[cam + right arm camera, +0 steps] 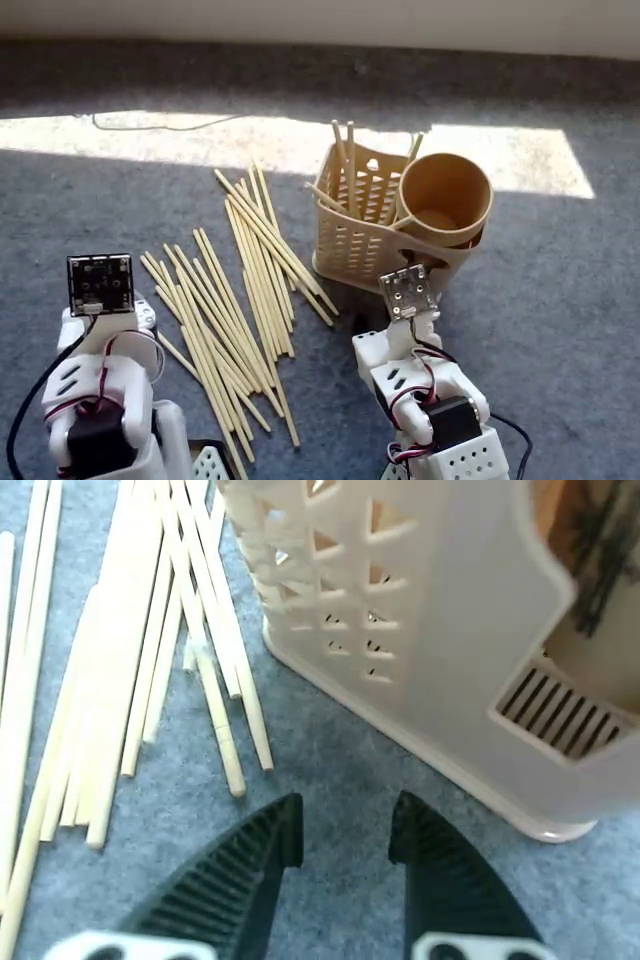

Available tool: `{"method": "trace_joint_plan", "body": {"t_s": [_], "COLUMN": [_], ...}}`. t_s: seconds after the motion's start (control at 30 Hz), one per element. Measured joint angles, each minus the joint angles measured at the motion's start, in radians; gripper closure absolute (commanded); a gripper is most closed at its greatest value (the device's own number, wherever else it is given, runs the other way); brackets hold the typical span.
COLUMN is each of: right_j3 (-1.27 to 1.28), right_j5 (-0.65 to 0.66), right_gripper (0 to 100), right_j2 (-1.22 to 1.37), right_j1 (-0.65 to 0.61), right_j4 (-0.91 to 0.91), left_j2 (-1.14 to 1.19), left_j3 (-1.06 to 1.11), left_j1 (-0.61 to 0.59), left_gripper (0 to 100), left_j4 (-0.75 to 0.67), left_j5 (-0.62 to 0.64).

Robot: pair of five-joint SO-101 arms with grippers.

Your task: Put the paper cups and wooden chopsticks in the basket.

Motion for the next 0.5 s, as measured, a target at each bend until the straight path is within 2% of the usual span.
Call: {"method": "trace_joint_plan", "body": {"t_s": [0.23,0.5], "right_j3": [0.000,0.000], "right_j5": [0.000,0.000], "right_gripper": [84.6,84.6], "right_j2": [0.000,0.000], "right_j1": [0.000,0.000], "right_j4": [0.000,0.000], "left_j2": [0.100,0.608], "left_j3": [-0.038,-0.255], "left_j1": [0.046,0.052], "left_gripper": [99,96], "left_j4": [0.020,0.021], "left_j5": [0.000,0.014]}}
